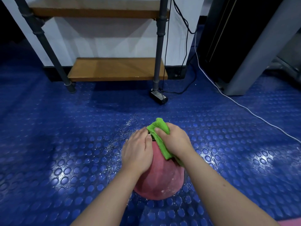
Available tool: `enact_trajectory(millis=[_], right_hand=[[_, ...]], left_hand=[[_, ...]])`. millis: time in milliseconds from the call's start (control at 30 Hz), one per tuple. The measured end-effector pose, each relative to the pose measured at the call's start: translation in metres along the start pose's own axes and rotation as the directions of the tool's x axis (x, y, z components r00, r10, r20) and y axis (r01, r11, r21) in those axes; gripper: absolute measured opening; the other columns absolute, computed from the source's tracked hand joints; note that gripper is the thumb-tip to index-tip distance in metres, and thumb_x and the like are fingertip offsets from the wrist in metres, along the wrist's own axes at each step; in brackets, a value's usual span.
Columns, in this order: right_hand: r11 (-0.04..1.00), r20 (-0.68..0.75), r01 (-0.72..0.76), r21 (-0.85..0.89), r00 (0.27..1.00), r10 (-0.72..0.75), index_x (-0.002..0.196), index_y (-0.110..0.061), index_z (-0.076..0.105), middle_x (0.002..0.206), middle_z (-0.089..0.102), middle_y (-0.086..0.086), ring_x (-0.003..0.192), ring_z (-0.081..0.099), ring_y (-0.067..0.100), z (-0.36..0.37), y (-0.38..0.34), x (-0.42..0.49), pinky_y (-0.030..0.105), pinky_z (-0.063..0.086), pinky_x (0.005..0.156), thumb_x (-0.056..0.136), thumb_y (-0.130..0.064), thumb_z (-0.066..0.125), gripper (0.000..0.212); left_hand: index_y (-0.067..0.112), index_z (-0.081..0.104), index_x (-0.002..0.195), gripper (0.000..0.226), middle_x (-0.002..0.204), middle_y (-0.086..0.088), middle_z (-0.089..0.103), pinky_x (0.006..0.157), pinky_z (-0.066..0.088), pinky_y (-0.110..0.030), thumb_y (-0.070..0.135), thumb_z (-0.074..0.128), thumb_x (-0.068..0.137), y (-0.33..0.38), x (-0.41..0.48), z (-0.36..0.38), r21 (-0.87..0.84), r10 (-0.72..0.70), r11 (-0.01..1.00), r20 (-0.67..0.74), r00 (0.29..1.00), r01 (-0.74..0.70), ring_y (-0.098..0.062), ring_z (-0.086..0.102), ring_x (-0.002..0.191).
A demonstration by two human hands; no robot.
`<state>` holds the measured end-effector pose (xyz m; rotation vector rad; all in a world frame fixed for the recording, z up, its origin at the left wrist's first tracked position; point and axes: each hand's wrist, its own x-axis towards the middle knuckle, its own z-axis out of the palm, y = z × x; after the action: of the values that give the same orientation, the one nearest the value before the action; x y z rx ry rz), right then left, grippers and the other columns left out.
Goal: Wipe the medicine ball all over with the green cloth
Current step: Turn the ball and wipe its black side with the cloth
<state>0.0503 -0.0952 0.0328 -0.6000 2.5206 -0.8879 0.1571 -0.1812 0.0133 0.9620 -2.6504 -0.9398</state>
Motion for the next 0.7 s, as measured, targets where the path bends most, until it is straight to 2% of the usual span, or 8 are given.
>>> enact_trajectory(millis=[67,167,233,333,367,433,533,700], right_hand=[[0.999,-0.007,-0.024,-0.042,1.0,0.023,0.083,-0.026,0.055,0.086,0.061,-0.003,0.088,0.056,0.025,-0.004,-0.003,0.009,0.035,0.044,0.074,0.091,-0.053,0.048,0.029],[0.998,-0.015,-0.054,-0.032,0.998,0.054,0.077,-0.019,0.052,0.081,0.058,0.002,0.087,0.056,0.027,-0.01,-0.002,0.021,0.032,0.039,0.07,0.095,-0.041,0.05,0.029],[0.972,0.038,-0.115,0.207,0.993,0.11,0.08,-0.012,0.06,0.08,0.063,0.003,0.084,0.06,0.026,-0.015,0.007,0.023,0.036,0.048,0.075,0.094,-0.044,0.051,0.036],[0.84,0.121,-0.129,0.527,0.99,0.077,0.1,-0.015,0.07,0.1,0.073,0.004,0.099,0.067,0.025,-0.018,0.012,0.016,0.044,0.051,0.093,0.094,-0.05,0.049,0.041],[0.862,0.119,-0.09,0.499,0.992,0.035,0.102,-0.021,0.069,0.103,0.072,0.001,0.102,0.066,0.023,-0.015,0.012,0.011,0.044,0.05,0.094,0.092,-0.056,0.048,0.042],[0.968,0.1,0.002,0.25,0.995,-0.028,0.103,-0.035,0.064,0.107,0.068,-0.01,0.107,0.061,0.02,-0.005,0.011,0.005,0.048,0.046,0.095,0.078,-0.073,0.045,0.05],[0.992,0.041,0.062,-0.112,0.997,-0.058,0.114,-0.042,0.056,0.122,0.057,-0.012,0.117,0.047,0.023,0.002,0.002,-0.001,0.048,0.042,0.096,0.074,-0.073,0.049,0.051],[0.999,-0.016,-0.023,0.025,1.0,0.023,0.101,-0.035,0.064,0.101,0.066,-0.008,0.109,0.053,0.025,0.002,-0.001,0.016,0.048,0.043,0.095,0.088,-0.052,0.052,0.024]], left_hand=[[0.024,0.041,0.149,0.045,0.156,0.008,0.037,0.117,0.017,-0.026,0.032,0.028,0.107,0.0,0.0,0.001,-0.029,0.0,1.0,-0.007,1.0,0.0,-0.009,0.027,0.145],[0.024,0.043,0.149,0.051,0.155,0.008,0.04,0.118,0.02,-0.028,0.038,0.021,0.104,0.001,-0.003,0.005,-0.011,0.019,1.0,-0.035,0.999,-0.019,-0.009,0.03,0.144],[0.025,0.045,0.147,0.064,0.153,0.009,0.042,0.117,0.022,-0.029,0.043,0.014,0.094,0.004,-0.007,0.006,-0.007,0.008,1.0,-0.071,0.997,-0.009,-0.009,0.033,0.143],[0.026,0.046,0.146,0.068,0.152,0.011,0.043,0.115,0.026,-0.031,0.044,0.012,0.09,0.007,-0.006,0.005,-0.006,-0.028,1.0,-0.078,0.997,0.028,-0.009,0.034,0.142],[0.027,0.046,0.146,0.065,0.153,0.011,0.043,0.114,0.027,-0.031,0.043,0.013,0.093,0.008,-0.005,0.004,-0.001,-0.037,0.999,-0.072,0.997,0.037,-0.009,0.034,0.142],[0.026,0.046,0.146,0.052,0.153,0.01,0.042,0.112,0.029,-0.033,0.038,0.019,0.102,0.007,-0.002,0.003,0.012,-0.058,0.998,-0.064,0.996,0.059,-0.011,0.035,0.142],[0.024,0.049,0.143,0.046,0.151,0.008,0.045,0.11,0.031,-0.036,0.033,0.025,0.104,0.002,-0.001,0.002,-0.006,-0.065,0.998,-0.067,0.996,0.065,-0.013,0.037,0.14],[0.027,0.048,0.145,0.066,0.152,0.01,0.044,0.117,0.027,-0.037,0.044,0.017,0.09,-0.005,-0.004,0.004,-0.077,-0.028,0.997,-0.081,0.996,0.021,-0.009,0.033,0.142]])
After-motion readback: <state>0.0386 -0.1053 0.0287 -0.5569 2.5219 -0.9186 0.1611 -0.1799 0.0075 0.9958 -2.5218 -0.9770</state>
